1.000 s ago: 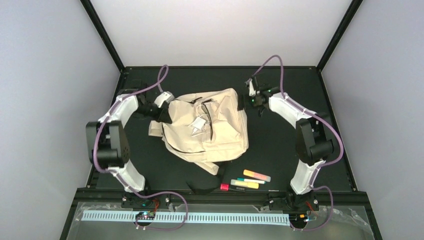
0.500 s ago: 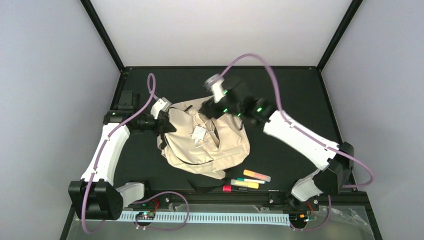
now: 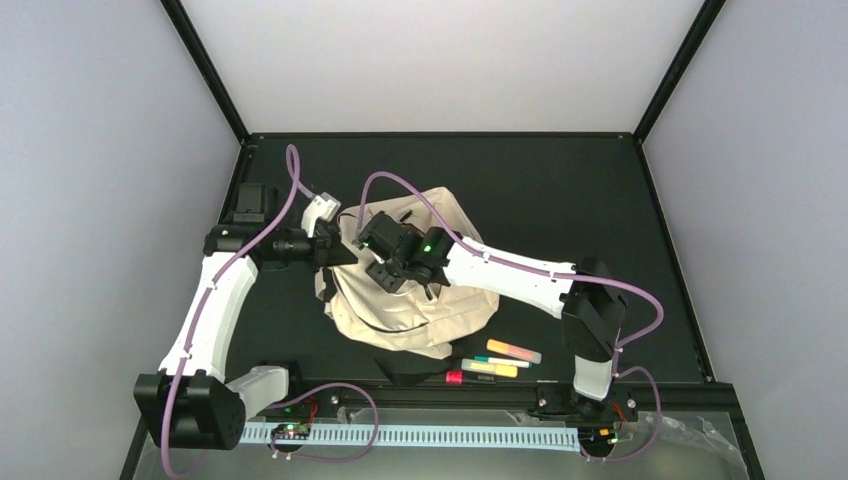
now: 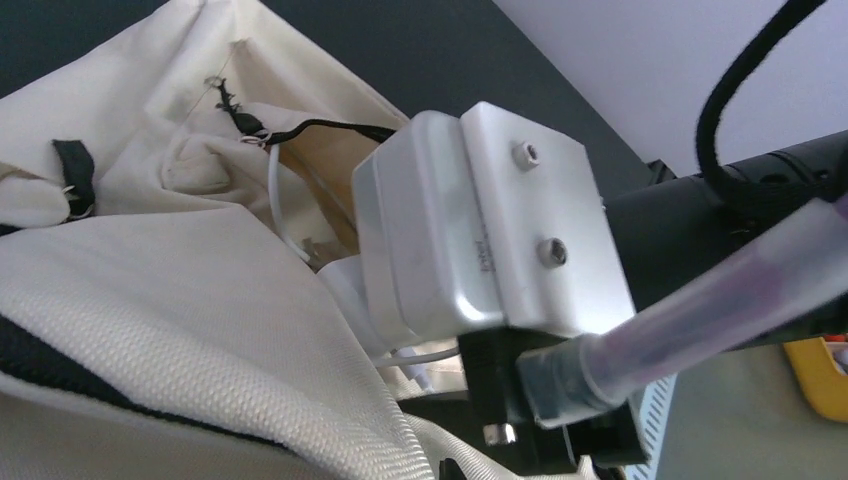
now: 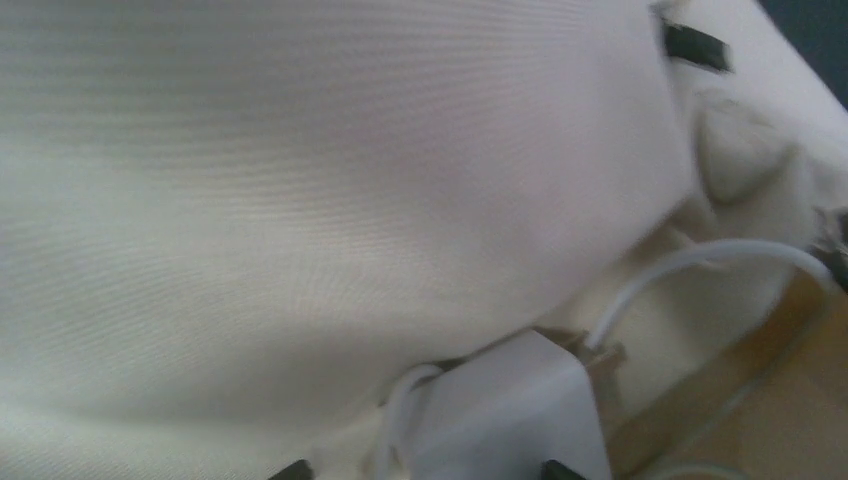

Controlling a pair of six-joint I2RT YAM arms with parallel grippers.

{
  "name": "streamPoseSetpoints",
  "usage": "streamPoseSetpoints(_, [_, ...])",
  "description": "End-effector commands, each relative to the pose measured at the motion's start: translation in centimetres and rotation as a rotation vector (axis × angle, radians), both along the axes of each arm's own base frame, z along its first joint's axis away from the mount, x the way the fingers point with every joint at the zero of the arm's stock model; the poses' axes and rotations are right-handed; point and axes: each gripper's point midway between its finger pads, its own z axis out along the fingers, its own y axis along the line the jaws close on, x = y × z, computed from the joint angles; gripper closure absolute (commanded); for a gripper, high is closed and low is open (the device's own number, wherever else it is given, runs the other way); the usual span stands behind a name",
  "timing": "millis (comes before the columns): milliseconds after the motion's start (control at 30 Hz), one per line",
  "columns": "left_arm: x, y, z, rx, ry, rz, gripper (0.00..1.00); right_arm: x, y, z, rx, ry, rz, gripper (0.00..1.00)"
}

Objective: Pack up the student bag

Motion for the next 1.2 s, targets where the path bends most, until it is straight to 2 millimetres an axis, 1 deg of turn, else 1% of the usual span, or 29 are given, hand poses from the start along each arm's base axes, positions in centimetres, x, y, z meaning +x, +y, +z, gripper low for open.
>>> streamPoseSetpoints(0, [-1.7,-1.4,4.6,-0.123,-0.092,-0.082,0.98,1.8,-2.1,0.1,-0.129,-0.129,-0.069,0.50])
streamPoseSetpoints(33, [-1.9,-1.4,4.8,-0.125,-0.096,-0.087,0.98,2.3,-3.0,-0.4,-0.175,-0.159,-0.093,0.53])
streamPoseSetpoints(100, [-2.4,-1.5,5.2,-0.136,-0.103,-0.102,0.98,3.2,-5.2,-1.2,-0.272,-0.214,-0.140,0.54])
streamPoseSetpoints(167, [-2.8,-1.6,5.5,-0.144,-0.112,-0.117,0.98,4.1,-7.5,-1.5,-0.349,-0.258,-0.200,0.54])
streamPoseSetpoints(267, [-3.2,-1.6,5.9,-0.137,-0.128,-0.132,0.98,5.4,-10.6,-0.7,-0.379,-0.287,-0.291,0.55])
streamPoseSetpoints(367, [-3.4,-1.6,6.0,-0.130,-0.138,-0.140,0.98,6.3,-12.7,0.8,-0.347,-0.302,-0.350,0.57])
streamPoseSetpoints(433, [-3.4,-1.6,6.0,-0.131,-0.138,-0.140,0.98,6.8,-13.5,1.0,-0.329,-0.302,-0.359,0.58])
streamPoseSetpoints(467, [-3.4,-1.6,6.1,-0.132,-0.140,-0.141,0.98,7.0,-13.8,0.7,-0.330,-0.297,-0.359,0.58])
streamPoseSetpoints(567, [-3.5,-1.7,6.6,-0.137,-0.149,-0.149,0.98,7.4,-14.5,-1.3,-0.377,-0.264,-0.354,0.58])
streamPoseSetpoints(667, [-3.8,-1.8,7.0,-0.145,-0.160,-0.160,0.98,7.6,-14.8,-3.0,-0.423,-0.241,-0.331,0.52])
streamPoseSetpoints(700, [-3.8,-1.8,6.9,-0.145,-0.159,-0.160,0.98,7.5,-14.6,-3.2,-0.431,-0.230,-0.314,0.48])
streamPoseSetpoints(733, [-3.8,-1.7,6.8,-0.142,-0.156,-0.156,0.98,7.4,-14.2,-2.9,-0.428,-0.217,-0.297,0.46])
streamPoseSetpoints(767, [-3.6,-1.7,6.6,-0.137,-0.156,-0.152,0.98,7.2,-13.7,-2.2,-0.409,-0.200,-0.281,0.44])
streamPoseSetpoints(800, [-3.6,-1.6,6.5,-0.132,-0.155,-0.148,0.99,6.8,-12.8,-1.0,-0.361,-0.182,-0.253,0.42])
streamPoseSetpoints(833, [-3.5,-1.6,6.5,-0.130,-0.156,-0.146,0.98,6.1,-11.5,0.8,-0.288,-0.167,-0.206,0.38])
streamPoseSetpoints(867, [-3.5,-1.6,6.5,-0.130,-0.156,-0.146,0.98,4.9,-9.9,2.9,-0.187,-0.145,-0.136,0.34])
streamPoseSetpoints(900, [-3.4,-1.6,6.5,-0.132,-0.152,-0.145,0.98,3.5,-8.3,5.6,-0.069,-0.132,-0.055,0.29])
streamPoseSetpoints(933, [-3.3,-1.6,6.5,-0.132,-0.152,-0.143,0.98,1.7,-6.7,8.2,0.061,-0.101,0.050,0.23])
streamPoseSetpoints(967, [-3.2,-1.6,6.5,-0.133,-0.149,-0.142,0.98,-0.5,-5.8,11.8,0.205,-0.095,0.144,0.16])
streamPoseSetpoints(1000, [-3.1,-1.6,6.4,-0.133,-0.148,-0.141,0.98,-2.2,-5.2,14.4,0.316,-0.096,0.223,0.11])
streamPoseSetpoints(1033, [-3.0,-1.6,6.4,-0.133,-0.147,-0.140,0.98,-3.7,-5.0,16.1,0.401,-0.092,0.284,0.07])
streamPoseSetpoints(1067, [-3.0,-1.6,6.5,-0.134,-0.148,-0.140,0.98,-4.7,-5.0,17.9,0.479,-0.105,0.323,0.05])
streamPoseSetpoints(1100, [-3.0,-1.6,6.4,-0.132,-0.149,-0.139,0.98,-5.4,-5.2,19.0,0.523,-0.110,0.340,0.04])
streamPoseSetpoints(1133, [-3.0,-1.6,6.5,-0.132,-0.149,-0.139,0.98,-5.4,-5.5,19.5,0.544,-0.114,0.326,0.04])
streamPoseSetpoints(1167, [-3.0,-1.6,6.5,-0.132,-0.150,-0.139,0.99,-5.0,-5.9,19.5,0.543,-0.116,0.283,0.04])
